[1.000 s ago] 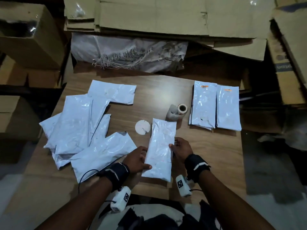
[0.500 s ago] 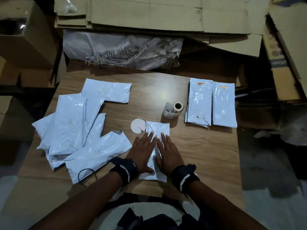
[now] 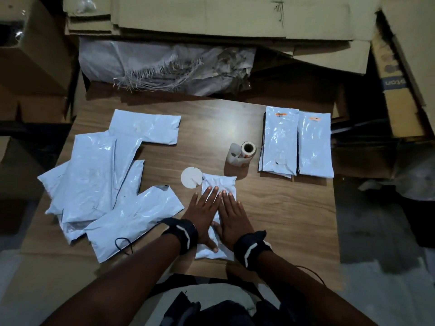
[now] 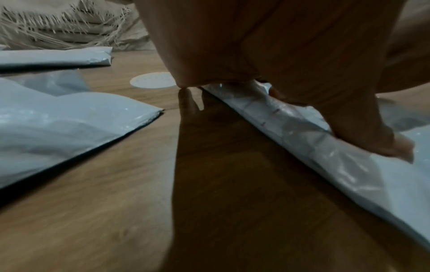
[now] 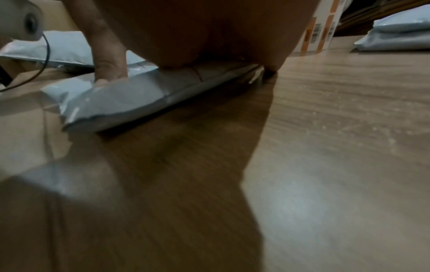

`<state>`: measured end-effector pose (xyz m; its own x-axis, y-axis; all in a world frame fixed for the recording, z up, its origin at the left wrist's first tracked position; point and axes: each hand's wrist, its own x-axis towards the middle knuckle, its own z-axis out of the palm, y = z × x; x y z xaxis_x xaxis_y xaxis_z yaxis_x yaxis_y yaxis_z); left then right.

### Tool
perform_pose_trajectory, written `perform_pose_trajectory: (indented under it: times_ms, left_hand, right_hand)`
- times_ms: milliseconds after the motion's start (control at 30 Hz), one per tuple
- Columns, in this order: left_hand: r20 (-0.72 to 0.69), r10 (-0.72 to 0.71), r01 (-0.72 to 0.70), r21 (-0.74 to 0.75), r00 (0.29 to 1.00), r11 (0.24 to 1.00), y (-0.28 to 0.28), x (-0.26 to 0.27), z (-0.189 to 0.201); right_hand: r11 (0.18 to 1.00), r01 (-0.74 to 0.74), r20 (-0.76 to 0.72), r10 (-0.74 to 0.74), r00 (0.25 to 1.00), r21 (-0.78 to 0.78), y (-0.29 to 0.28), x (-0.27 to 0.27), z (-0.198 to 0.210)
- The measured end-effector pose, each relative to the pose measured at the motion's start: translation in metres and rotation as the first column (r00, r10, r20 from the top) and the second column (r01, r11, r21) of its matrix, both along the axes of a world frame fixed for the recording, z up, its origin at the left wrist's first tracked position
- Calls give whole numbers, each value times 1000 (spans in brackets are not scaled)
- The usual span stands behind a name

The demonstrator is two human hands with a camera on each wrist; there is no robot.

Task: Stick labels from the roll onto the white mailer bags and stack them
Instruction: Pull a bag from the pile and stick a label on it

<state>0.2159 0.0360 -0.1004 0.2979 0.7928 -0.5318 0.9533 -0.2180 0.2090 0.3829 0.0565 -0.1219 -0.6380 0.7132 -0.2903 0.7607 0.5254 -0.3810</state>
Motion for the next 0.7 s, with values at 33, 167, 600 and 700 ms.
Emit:
perform_pose_trajectory:
  times_ms: [33,167,600,700]
  left_hand:
    - [8,6,-6,2,1000,1000,-2,1,-1]
    - [171,162,-181,103,972,978,-5,-3,5]
    - [377,875,-672,-566,305,478,-15,-38,18]
    - [341,914,-656,-642,220,397,-14,-38,23]
  right_hand:
    - [1000,-7,-8,7,1000,-18,0,1,0]
    - [987,143,-115,-150,982,-67,6,10,12]
    - [516,582,-7,-752,659,-629,18,26,26]
    - [455,554,9,-767,641,-697,25,24,29]
